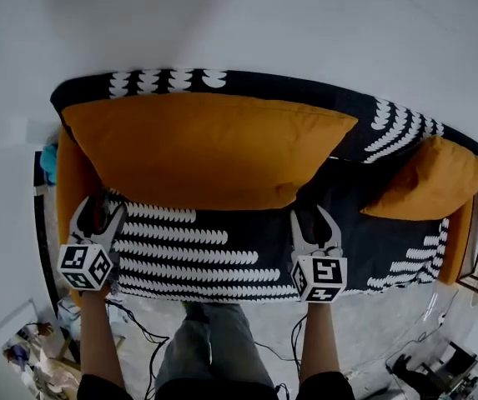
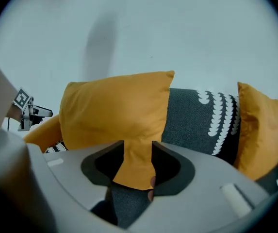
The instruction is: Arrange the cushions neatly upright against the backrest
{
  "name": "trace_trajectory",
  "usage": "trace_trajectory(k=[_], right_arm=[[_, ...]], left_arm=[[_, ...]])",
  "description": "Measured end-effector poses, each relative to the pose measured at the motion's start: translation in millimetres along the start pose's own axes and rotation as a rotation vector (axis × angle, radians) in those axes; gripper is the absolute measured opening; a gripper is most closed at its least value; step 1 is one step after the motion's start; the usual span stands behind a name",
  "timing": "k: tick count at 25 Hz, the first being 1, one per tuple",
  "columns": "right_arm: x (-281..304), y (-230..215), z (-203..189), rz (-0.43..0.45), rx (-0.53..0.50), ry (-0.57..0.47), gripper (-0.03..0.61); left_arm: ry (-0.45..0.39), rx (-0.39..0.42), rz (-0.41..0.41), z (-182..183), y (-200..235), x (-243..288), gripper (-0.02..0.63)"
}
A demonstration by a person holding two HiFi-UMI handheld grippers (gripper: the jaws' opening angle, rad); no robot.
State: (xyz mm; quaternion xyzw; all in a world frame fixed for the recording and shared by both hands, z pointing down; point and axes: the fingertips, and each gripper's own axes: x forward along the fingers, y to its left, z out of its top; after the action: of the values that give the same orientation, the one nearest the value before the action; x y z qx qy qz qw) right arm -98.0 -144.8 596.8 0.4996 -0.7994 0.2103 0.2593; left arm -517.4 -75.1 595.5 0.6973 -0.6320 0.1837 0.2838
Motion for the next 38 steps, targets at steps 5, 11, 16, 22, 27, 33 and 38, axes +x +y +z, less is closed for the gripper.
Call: trace_trajectory(k=[5,11,16,22,27,33,38], right_arm=[[-56,43,8,0.001,0.021,-0.048,0.148],[-119,94,29,-0.028,0.006,-0.136,0.014],[-171,130,47,-0.032,0.014,-0.189,0.014],[-240,168,69,-0.023,0.004,-0.238,0.012],[-303,201,99,0.000,0.016,-0.280,0.012],[-366,212,131,0.018,0.026,-0.333,0.012],[-389,201,142,0.007,0.035,-0.344,0.012]], left_arm=[[-0.042,0.060,-0.014,6,-9,-63,0.275],[-0.117,0.172,-0.040,24,-20,-136,0.143],[-0.195,0.231,-0.047,43,-29,-198,0.023],[-0.286,0.205,-0.052,60,-38,-280,-0.002],[-0.331,0.227,-0.065,80,-52,-343,-0.001],[-0.333,0.217,-0.097,104,-78,-389,0.000],[-0.372,0.180,-0.132,135,-100,-407,0.000]])
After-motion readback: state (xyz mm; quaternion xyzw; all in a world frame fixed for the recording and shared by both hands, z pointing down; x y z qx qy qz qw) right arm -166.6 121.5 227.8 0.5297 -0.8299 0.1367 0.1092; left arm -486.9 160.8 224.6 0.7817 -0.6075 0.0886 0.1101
